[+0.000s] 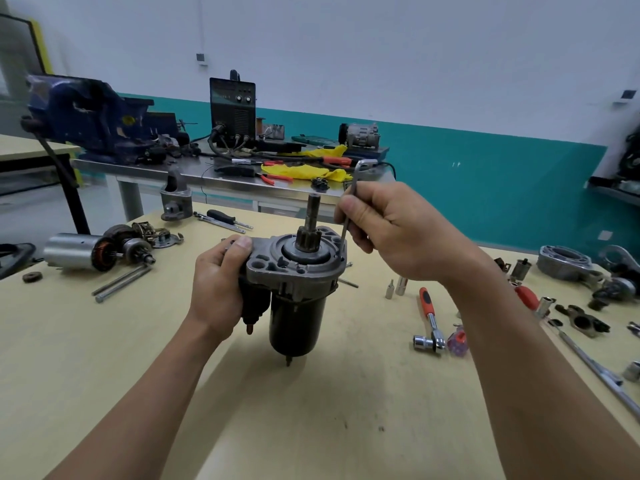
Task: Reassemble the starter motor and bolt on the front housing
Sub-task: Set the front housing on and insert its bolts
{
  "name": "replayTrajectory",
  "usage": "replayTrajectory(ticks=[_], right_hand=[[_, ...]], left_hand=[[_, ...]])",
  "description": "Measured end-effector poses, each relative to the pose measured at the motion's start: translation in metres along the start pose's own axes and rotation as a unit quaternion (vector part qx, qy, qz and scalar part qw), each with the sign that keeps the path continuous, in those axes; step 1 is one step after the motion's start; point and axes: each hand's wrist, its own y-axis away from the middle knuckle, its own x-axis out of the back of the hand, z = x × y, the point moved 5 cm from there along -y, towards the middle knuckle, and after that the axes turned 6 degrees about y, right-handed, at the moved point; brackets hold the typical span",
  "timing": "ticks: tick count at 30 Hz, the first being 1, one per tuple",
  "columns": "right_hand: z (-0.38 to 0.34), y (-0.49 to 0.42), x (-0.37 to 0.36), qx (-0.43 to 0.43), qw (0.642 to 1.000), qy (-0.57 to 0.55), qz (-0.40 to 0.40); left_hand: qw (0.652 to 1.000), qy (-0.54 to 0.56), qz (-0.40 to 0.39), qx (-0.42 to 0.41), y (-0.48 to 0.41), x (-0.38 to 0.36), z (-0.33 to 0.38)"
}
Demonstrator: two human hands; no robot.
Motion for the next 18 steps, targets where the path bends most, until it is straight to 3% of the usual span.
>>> replayTrajectory(ticks=[14, 18], right_hand=[[0.012, -0.002, 0.003, 0.008, 0.999, -0.031, 0.021], [0.010, -0.002, 0.002, 0.041, 0.995, -0.046, 0.082]], left_hand=[[1.000, 0.003, -0.002, -0.002, -0.003, 0.003, -0.005], [1.000, 0.005, 0.003, 0.002, -0.003, 0.002, -0.005]])
